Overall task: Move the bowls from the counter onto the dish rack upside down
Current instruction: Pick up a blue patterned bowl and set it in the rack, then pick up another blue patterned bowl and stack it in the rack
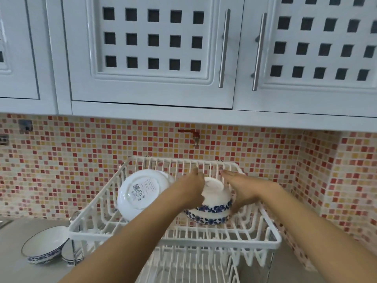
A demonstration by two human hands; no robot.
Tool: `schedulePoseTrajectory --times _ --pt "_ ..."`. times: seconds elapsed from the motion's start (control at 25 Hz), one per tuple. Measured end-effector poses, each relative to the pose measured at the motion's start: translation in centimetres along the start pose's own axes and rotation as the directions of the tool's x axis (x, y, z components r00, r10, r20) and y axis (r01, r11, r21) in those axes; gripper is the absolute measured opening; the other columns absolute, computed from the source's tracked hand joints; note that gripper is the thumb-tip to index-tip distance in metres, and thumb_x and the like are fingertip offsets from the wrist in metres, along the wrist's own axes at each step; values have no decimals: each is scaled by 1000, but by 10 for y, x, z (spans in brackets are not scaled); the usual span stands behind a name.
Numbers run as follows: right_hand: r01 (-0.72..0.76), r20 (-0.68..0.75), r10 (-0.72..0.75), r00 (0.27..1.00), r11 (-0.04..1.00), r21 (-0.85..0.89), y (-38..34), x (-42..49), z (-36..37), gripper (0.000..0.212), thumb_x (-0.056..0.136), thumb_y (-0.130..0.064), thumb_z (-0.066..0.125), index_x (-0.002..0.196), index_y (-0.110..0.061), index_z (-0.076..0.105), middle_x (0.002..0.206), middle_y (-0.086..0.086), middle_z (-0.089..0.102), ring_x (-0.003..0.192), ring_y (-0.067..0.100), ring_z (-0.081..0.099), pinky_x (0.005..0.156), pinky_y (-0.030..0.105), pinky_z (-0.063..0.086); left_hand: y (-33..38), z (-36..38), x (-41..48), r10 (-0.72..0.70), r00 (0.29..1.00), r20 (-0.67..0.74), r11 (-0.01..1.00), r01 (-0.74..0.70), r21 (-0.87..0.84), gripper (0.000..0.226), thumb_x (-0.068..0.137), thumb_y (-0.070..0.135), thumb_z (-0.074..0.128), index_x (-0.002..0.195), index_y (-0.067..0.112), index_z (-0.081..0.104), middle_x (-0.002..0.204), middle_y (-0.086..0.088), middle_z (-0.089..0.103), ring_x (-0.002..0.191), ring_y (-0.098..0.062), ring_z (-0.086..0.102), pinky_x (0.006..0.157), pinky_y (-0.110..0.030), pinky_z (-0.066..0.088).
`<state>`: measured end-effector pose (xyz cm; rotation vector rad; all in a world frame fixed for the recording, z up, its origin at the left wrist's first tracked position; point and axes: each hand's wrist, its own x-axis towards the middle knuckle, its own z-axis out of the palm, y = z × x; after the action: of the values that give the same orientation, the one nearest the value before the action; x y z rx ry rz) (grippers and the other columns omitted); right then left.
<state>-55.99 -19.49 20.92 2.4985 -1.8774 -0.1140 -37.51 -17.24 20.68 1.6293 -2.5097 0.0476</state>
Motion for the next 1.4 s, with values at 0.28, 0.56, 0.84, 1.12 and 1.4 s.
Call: schedulePoseTrajectory --times 0.28,0.56,0.84,1.12,1.4 --pt "80 -337 16 941 960 269 -119 -39 -35 92 78 -70 15 152 -17 11 161 0 10 148 15 13 118 32 12 -74 -57 -96 -68 930 -360 980 -4 -198 42 99 18 37 139 8 42 140 -14 51 112 -29 57 90 -35 47" --pt "245 -410 -80 908 898 366 -313 -14 -21 65 99 -46 27 152 -13 10 161 5 9 149 19 10 120 36 13 -229 -51 -212 -314 902 -297 940 252 -229 47 101 26 34 145 9 33 141 -15 51 114 -29 60 89 -33 51" --pt "151 -191 -57 980 835 529 -450 30 60 63 100 -34 32 151 -7 7 160 12 10 147 27 14 118 38 17 -339 27 -264 -485 873 -42 861 469 -197 41 99 26 34 126 -2 49 126 -23 58 115 -37 55 91 -39 45" --pt "-202 -53 302 952 749 631 -469 84 161 55 98 -33 37 141 1 31 146 22 37 134 35 37 109 38 32 -375 128 -265 -575 813 92 762 574 -300 39 99 25 35 119 -4 51 125 -26 57 115 -40 55 90 -40 45" --pt "-351 69 424 903 635 689 -453 172 235 55 96 -33 43 140 0 33 140 23 43 128 38 44 104 40 37 -422 200 -201 -609 755 244 695 656 -296 41 100 26 32 122 -4 50 129 -25 55 120 -40 52 96 -39 41"
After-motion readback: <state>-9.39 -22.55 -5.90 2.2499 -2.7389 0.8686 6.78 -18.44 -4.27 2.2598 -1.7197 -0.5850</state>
